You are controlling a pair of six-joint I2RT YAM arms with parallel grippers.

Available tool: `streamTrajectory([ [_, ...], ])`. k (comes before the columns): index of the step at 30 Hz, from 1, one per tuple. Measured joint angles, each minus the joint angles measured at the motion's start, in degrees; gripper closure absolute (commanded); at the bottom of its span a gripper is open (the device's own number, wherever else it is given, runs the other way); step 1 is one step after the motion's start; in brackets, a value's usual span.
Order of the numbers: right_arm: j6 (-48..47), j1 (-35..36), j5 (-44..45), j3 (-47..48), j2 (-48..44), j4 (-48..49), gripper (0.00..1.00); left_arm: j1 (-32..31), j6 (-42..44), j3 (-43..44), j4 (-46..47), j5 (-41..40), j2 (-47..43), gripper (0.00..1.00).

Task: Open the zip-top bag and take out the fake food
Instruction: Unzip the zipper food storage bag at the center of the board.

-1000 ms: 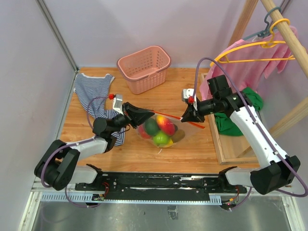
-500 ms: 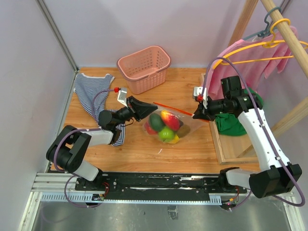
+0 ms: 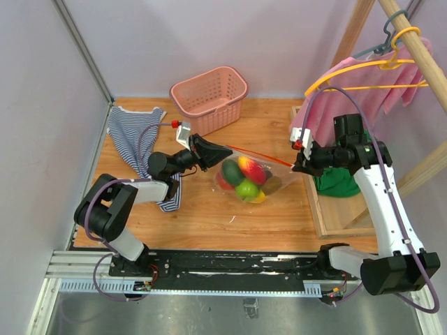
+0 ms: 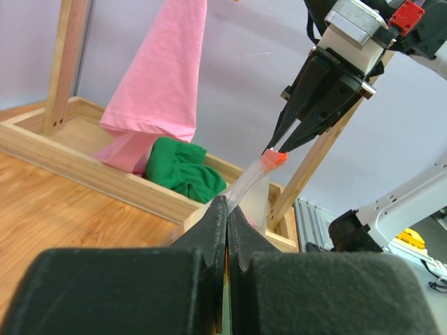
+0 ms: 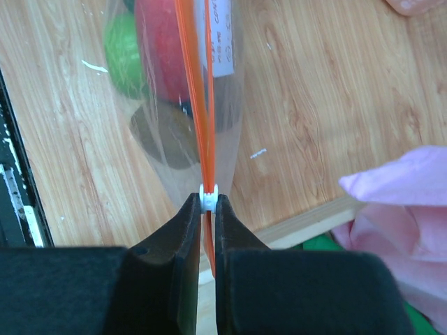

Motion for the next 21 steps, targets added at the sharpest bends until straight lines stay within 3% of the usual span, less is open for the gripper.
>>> streamTrajectory([
  [21, -5.73, -3.74, 6.78, -3.80, -3.28, -3.41, 0.98, 0.50, 8.24, -1.92, -8.57, 2.54, -3.08, 1.00],
])
